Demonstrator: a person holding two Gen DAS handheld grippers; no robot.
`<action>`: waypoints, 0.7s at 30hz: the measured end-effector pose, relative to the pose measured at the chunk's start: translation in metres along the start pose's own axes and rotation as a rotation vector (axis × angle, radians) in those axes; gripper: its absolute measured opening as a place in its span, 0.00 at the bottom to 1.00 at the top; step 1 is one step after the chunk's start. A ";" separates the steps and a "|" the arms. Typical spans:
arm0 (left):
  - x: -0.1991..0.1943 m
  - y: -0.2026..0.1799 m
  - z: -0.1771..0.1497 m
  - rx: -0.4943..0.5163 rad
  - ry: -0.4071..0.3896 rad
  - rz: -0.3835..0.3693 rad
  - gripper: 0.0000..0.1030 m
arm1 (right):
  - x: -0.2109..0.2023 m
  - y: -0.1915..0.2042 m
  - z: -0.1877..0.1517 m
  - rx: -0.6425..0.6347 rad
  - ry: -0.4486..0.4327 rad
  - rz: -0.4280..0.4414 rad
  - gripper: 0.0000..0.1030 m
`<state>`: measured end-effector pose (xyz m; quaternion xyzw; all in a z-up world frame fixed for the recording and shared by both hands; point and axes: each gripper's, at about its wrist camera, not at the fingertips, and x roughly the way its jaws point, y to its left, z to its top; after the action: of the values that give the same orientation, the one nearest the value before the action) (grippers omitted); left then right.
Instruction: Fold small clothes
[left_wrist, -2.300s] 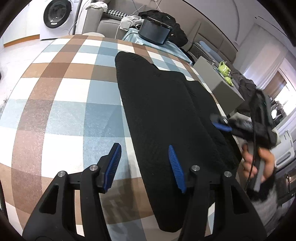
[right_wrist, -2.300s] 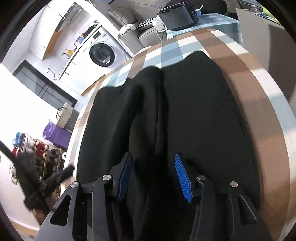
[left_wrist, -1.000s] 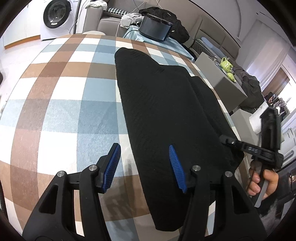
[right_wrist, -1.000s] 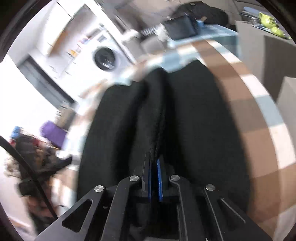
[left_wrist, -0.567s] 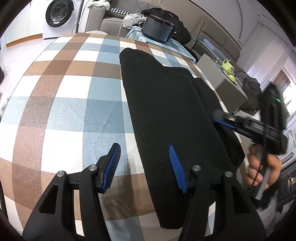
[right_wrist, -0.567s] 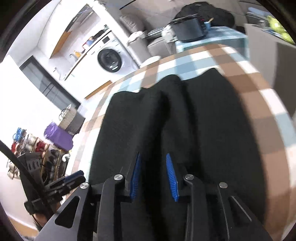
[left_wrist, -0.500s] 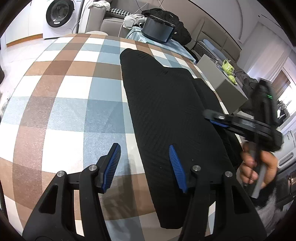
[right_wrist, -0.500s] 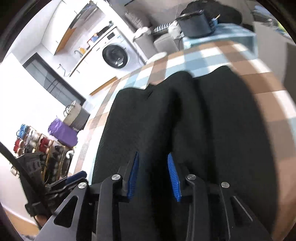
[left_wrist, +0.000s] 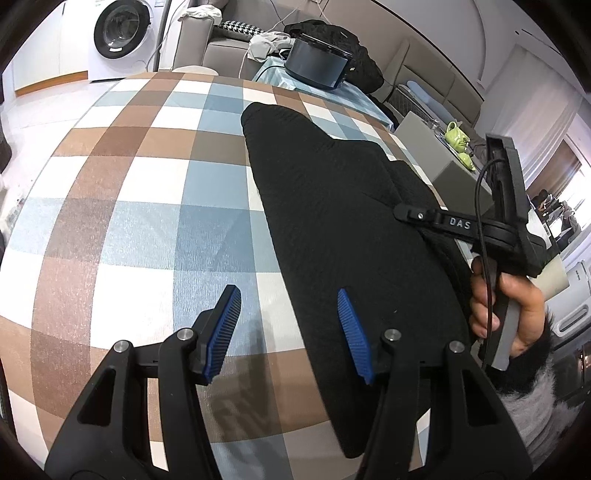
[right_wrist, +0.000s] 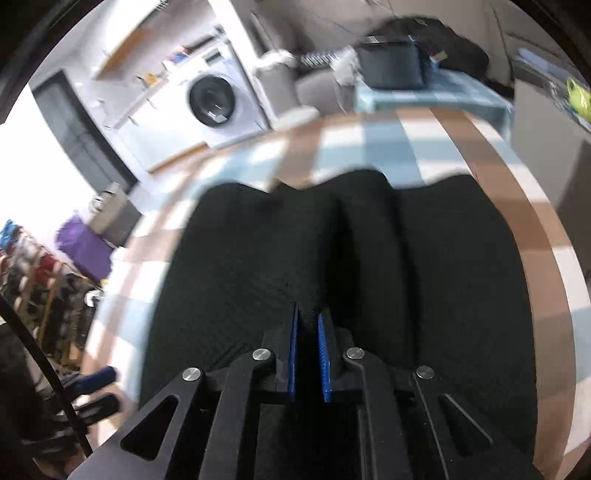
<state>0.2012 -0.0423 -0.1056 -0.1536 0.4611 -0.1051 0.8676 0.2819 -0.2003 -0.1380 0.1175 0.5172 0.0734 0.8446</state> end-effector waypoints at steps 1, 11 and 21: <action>0.000 0.000 -0.001 0.001 0.001 -0.002 0.50 | -0.002 -0.003 -0.003 0.027 0.005 0.035 0.14; 0.006 -0.010 -0.013 0.014 0.045 -0.025 0.50 | -0.044 -0.012 -0.097 0.041 0.057 0.264 0.29; -0.011 -0.024 -0.042 0.031 0.060 -0.022 0.50 | -0.082 0.001 -0.112 -0.049 -0.102 0.264 0.05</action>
<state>0.1593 -0.0681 -0.1107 -0.1419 0.4835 -0.1266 0.8545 0.1451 -0.2060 -0.1167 0.1672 0.4518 0.1905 0.8554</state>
